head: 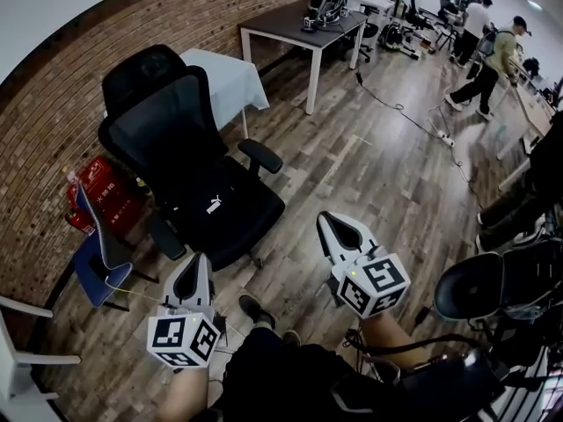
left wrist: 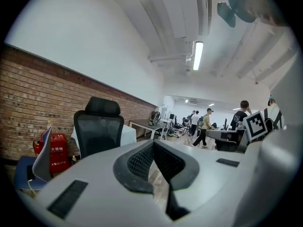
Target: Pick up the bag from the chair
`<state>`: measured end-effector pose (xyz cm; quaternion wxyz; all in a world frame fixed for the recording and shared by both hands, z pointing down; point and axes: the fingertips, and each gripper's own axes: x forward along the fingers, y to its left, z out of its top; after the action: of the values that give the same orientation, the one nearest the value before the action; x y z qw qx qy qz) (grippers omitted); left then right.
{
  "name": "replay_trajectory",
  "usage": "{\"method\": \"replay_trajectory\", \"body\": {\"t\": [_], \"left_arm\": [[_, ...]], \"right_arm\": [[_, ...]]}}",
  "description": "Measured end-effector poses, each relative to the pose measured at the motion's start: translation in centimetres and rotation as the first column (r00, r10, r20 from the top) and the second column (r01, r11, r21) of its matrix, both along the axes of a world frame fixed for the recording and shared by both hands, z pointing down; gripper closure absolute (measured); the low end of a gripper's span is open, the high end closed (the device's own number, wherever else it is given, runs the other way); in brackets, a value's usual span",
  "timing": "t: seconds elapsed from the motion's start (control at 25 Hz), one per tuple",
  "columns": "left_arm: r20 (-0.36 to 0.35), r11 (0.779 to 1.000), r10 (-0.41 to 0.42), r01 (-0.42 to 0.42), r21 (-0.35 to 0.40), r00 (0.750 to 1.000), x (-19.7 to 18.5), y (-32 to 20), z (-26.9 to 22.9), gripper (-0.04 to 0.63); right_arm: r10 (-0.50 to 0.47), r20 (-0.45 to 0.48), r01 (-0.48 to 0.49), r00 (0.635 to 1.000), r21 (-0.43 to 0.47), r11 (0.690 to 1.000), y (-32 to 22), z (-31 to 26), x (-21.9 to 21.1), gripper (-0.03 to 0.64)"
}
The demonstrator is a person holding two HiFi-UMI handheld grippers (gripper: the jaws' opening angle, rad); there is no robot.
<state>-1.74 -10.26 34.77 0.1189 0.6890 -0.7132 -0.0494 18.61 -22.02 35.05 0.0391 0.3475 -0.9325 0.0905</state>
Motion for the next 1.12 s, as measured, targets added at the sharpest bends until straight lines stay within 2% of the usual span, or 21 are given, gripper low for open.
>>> {"method": "replay_trajectory", "body": {"t": [0.36,0.6,0.88,1.12], "left_arm": [[-0.037,1.000,-0.022,0.022,-0.001,0.999,-6.5,-6.1,1.5,0.584],[-0.036,0.997,-0.039,0.041,0.061,0.999,-12.6,-9.8,1.1,0.584],[-0.107,0.986,-0.120,0.131,0.099,0.987,-20.1,-10.5,0.8,0.584],[-0.112,0.973,-0.215,0.223,0.062,0.970,-25.0,-10.0,2.8,0.585]], "right_arm": [[-0.040,-0.069,0.040,0.997,-0.005,0.999,-6.4,0.8,-7.6,0.604],[-0.074,-0.114,0.078,0.991,0.028,0.997,-11.3,0.5,-14.6,0.604],[-0.130,-0.187,0.141,0.974,0.048,0.989,-14.7,0.3,-21.4,0.603],[-0.180,-0.232,0.191,0.956,0.028,0.981,-17.8,1.8,-25.9,0.577]]}}
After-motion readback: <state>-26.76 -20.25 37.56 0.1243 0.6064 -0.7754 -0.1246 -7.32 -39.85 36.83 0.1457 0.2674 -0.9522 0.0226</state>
